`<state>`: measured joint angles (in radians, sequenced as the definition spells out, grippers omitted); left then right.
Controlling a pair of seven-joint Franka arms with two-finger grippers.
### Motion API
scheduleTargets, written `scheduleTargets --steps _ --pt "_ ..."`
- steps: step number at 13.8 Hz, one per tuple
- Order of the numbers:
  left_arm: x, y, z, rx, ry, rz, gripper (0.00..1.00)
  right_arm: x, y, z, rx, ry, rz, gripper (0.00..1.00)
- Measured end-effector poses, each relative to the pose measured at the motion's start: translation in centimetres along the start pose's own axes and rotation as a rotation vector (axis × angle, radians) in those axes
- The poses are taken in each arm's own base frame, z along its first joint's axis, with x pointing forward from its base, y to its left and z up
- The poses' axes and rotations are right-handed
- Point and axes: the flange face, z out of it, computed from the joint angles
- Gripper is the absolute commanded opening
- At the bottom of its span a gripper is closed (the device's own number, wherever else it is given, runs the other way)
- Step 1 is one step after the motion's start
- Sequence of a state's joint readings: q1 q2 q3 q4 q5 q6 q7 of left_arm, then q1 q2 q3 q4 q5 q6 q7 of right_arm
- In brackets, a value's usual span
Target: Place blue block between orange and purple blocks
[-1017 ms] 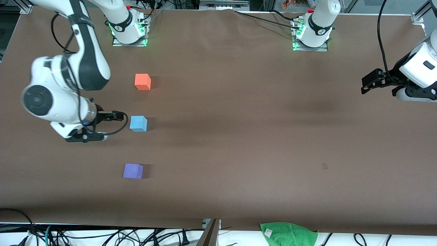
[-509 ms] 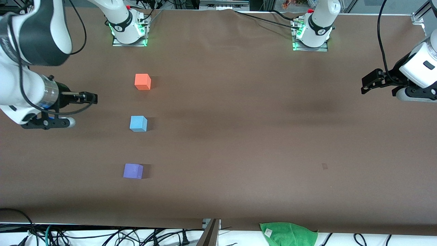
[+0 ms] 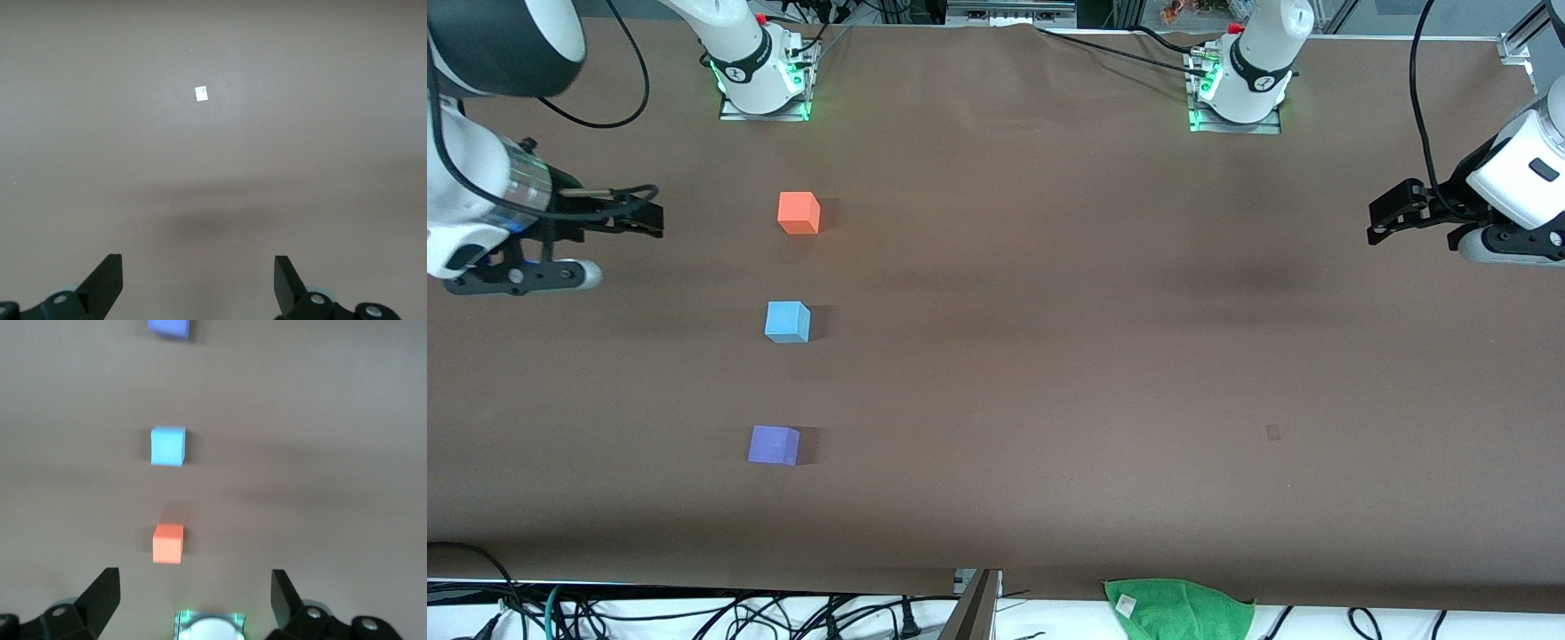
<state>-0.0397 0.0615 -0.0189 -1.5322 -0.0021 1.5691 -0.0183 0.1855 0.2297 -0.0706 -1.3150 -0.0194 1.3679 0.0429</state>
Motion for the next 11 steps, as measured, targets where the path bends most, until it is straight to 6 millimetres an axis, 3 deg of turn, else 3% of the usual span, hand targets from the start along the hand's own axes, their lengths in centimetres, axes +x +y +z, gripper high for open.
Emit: scheduleTargets --steps 2,4,7,11 --pt "0.0 0.0 0.0 0.0 0.0 0.0 1.0 -1.9 2.9 -2.4 0.015 0.076 0.039 1.0" --pt "0.0 0.0 0.0 0.0 0.0 0.0 1.0 -4.3 4.5 -3.6 0.023 0.096 0.06 1.0" --pt "0.0 0.0 0.0 0.0 0.001 0.0 1.0 -6.0 4.8 -2.6 0.028 0.072 0.064 1.0" --pt "0.0 0.0 -0.2 0.0 0.004 0.0 1.0 -5.3 4.3 -1.5 0.026 0.063 0.052 1.0"
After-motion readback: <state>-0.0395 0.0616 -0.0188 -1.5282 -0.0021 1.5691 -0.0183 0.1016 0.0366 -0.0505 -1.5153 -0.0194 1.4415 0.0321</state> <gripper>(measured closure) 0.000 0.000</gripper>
